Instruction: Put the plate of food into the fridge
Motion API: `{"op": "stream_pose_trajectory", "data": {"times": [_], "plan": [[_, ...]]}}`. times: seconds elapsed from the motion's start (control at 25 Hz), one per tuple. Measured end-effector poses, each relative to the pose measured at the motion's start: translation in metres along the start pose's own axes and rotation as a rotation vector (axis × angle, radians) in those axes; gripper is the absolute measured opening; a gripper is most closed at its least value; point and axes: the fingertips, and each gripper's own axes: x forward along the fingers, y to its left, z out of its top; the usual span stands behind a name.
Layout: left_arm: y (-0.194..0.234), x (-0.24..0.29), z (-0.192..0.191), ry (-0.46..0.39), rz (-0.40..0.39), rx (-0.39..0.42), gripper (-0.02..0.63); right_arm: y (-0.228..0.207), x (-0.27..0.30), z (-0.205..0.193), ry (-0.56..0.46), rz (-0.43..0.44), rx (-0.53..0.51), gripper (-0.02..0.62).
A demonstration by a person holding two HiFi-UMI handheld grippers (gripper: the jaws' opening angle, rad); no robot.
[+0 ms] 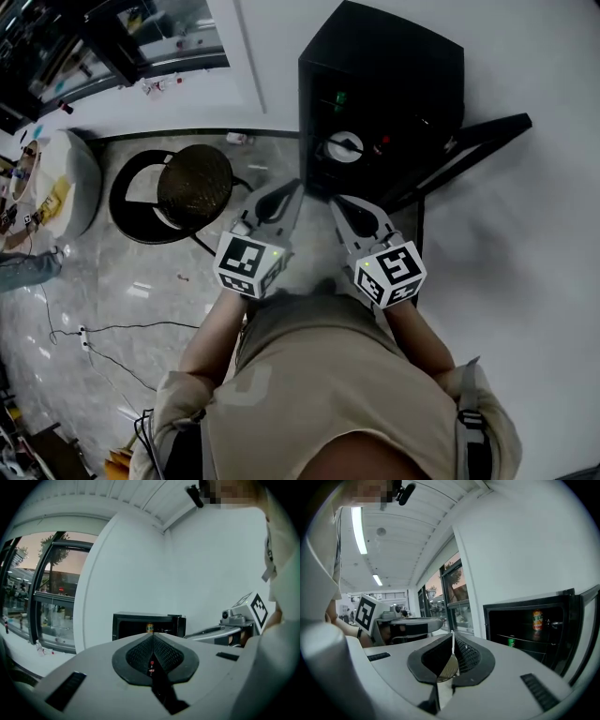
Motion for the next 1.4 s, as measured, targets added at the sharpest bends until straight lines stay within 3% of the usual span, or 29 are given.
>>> {"op": "stream_pose_trajectory", "data": {"times": [0.48, 0.92, 1.12, 1.28, 1.4], "plan": [[0.002, -0.031, -0.002, -0.025, -0.046, -0.012, 0.012, 0.028, -0.005, -0.003, 0.016, -0.078, -0.036, 0.028], [0.0, -0.073, -0.004, -0.034, -0.138, -0.047, 0.012, 0.066, -0.017, 0.007, -0.023, -0.173, 0.005, 0.028], [-0.001, -0.084, 0.005, -0.054, -0.222, -0.071, 0.012, 0.079, -0.025, 0.015, -0.032, -0.229, -0.006, 0.028], [0.009, -0.086, 0.01, -0.059, -0.223, -0.044, 0.012, 0.089, -0.029, 0.013, -0.027, -0.26, 0.001, 0.028], [0.015, -0.096, 0.009, -0.075, -0.239, -0.075, 0.012, 0.103, -0.029, 0.014, -0.032, -0.27, -0.031, 0.028]]}}
